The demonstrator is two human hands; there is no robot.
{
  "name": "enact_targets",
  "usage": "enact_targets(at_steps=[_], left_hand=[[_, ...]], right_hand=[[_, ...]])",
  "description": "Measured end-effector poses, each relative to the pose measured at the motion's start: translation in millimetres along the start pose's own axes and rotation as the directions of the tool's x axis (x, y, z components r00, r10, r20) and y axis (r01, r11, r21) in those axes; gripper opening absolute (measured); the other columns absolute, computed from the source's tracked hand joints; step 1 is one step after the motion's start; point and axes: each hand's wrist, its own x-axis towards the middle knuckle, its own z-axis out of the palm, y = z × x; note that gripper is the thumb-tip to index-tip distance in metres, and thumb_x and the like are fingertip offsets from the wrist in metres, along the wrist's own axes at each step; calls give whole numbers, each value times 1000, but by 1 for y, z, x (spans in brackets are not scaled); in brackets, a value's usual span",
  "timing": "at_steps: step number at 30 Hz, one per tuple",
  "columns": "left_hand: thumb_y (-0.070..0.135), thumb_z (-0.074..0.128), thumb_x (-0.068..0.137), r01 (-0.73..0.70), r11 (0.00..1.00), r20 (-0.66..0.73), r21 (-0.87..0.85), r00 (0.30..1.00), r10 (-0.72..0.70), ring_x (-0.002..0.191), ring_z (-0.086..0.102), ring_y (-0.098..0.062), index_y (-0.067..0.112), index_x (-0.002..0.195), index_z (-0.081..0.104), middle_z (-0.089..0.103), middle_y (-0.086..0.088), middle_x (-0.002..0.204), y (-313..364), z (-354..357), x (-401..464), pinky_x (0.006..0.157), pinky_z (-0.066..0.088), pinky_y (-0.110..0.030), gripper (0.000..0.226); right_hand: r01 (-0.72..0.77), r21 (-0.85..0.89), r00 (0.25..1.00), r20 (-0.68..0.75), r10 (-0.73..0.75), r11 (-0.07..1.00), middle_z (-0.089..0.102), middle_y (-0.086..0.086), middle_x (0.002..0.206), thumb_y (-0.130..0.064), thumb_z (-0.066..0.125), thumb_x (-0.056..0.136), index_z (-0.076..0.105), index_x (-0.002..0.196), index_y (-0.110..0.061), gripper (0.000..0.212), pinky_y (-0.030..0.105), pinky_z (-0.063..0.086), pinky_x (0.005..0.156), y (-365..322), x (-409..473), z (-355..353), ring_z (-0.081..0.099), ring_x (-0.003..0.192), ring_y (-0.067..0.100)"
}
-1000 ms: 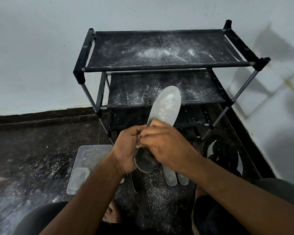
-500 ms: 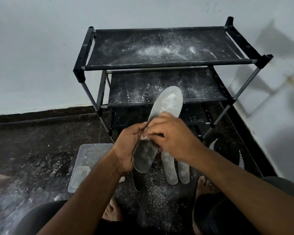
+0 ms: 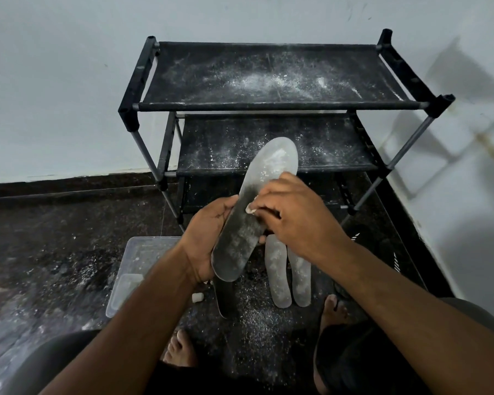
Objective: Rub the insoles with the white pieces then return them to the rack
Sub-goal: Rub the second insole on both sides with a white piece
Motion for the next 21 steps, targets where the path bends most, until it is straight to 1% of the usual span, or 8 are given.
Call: enact_targets(at_steps=[4,5,9,11,14,18,19,21], left_hand=[[30,47,101,39,999,-51,-15,998,-40,57,59,-14,9,83,63,58,-5,66,0,-4,-1,59,52,-26,32],[30,47,101,34,999,-46,-27,998,-35,56,59,-14,9,82,63,58,-5,66,0,-5,-1,57,53,-26,32],[30,41,107,-11,1000,-24,-2,1000,11,66,65,-19,6,94,69,67,-8,79,3,-1,-2,68,57,-34,39],[31,42,106,4,1000,-52,1,999,-4,61,61,-16,9,84,68,62,-5,71,4,0,-3,63,55,-30,41],[31,41,107,35,999,-80,-3,996,-35,46,53,-12,11,72,64,54,-2,58,4,-3,-4,46,48,-23,47],[28,39,107,-6,999,-64,-37,998,3,59,61,-14,7,85,67,62,-5,70,6,0,-4,59,55,-28,41],[29,40,107,-3,999,-66,-35,998,1,60,61,-14,8,83,67,62,-5,70,7,1,-3,59,55,-28,41],[31,41,107,20,1000,-85,-10,996,-20,54,58,-12,11,78,64,58,-2,64,7,0,-4,52,50,-24,42]], right_hand=[[134,101,970,189,-151,986,63,-12,90,-21,68,90,77,99,-20,13,26,44,78,-19,-8,15,47,91,9],[139,89,971,184,-154,986,64,-13,90,-21,69,89,77,99,-22,13,27,44,77,-17,-8,13,47,89,8],[58,-45,998,-35,-59,997,66,-11,91,-19,68,89,76,101,-22,15,25,39,75,-3,-1,0,43,87,7],[87,-19,995,42,-86,996,65,-10,92,-15,66,89,76,101,-20,16,24,40,78,-13,-4,10,43,89,6],[79,196,983,148,-109,977,66,-13,91,-18,71,88,77,97,-20,12,25,44,82,-24,-10,22,49,91,5],[-3,79,1000,-1,3,997,64,-15,88,-26,71,87,77,100,-23,14,24,41,79,-9,-3,9,46,90,6],[-7,49,1000,13,6,999,64,-13,90,-25,70,88,76,101,-22,15,24,41,81,-12,-4,9,45,91,5],[11,135,995,98,-24,991,66,-12,92,-23,71,87,76,100,-22,14,26,43,85,-26,-9,17,48,92,5]])
